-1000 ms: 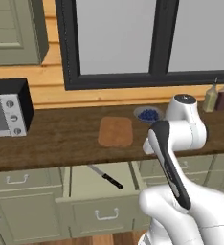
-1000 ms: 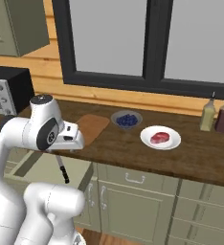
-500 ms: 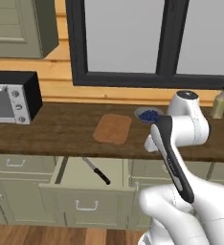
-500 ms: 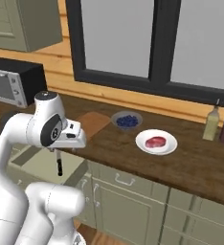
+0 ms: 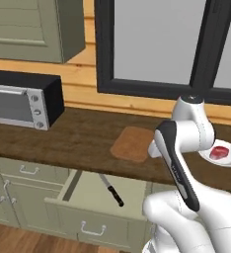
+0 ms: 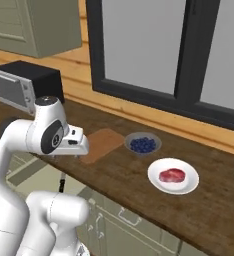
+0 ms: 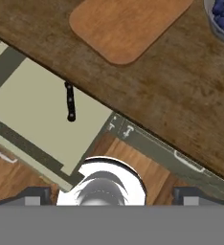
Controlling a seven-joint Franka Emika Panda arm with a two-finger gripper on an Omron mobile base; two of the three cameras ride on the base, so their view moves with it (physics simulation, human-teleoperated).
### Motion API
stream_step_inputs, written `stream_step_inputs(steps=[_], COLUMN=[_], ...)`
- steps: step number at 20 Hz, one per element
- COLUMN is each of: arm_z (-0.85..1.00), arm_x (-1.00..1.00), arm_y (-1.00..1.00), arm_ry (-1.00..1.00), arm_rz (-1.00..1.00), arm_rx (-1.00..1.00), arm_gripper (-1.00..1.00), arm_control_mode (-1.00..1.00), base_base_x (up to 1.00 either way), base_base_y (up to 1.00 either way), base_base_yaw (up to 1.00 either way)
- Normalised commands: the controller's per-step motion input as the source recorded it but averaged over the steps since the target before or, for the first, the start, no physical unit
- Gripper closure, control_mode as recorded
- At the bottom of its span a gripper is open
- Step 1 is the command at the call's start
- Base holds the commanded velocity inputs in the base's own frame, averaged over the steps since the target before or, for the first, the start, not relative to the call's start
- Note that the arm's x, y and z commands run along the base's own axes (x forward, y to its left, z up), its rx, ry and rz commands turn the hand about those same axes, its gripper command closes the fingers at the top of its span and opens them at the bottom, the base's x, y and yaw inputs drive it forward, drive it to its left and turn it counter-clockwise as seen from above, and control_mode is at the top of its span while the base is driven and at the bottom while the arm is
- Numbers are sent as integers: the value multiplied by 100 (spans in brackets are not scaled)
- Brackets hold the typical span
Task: Pick up the knife from the drawer and place it on the cutting board. Then place the meat from the plate to the cutting board.
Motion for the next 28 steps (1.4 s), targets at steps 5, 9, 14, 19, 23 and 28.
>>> stream_step_inputs(steps=[5,9,14,19,23,28], arm_z=[0,0,-1,-28,-44,-60], arm_x=[0,0,0,0,0,0], arm_y=[0,0,0,54,97,100], arm_ry=[0,0,0,0,0,0], arm_rz=[0,0,0,-9,-30,-38], arm_rx=[0,0,0,-2,-4,-1], arm_gripper=[-100,-100,-100,-100,-100,-100], arm_control_mode=[100,100,-100,-100,-100,-100], base_base_x=[31,26,3,0,0,0], base_base_y=[-61,-48,-6,0,0,0], base_base_yaw=[29,30,9,0,0,0])
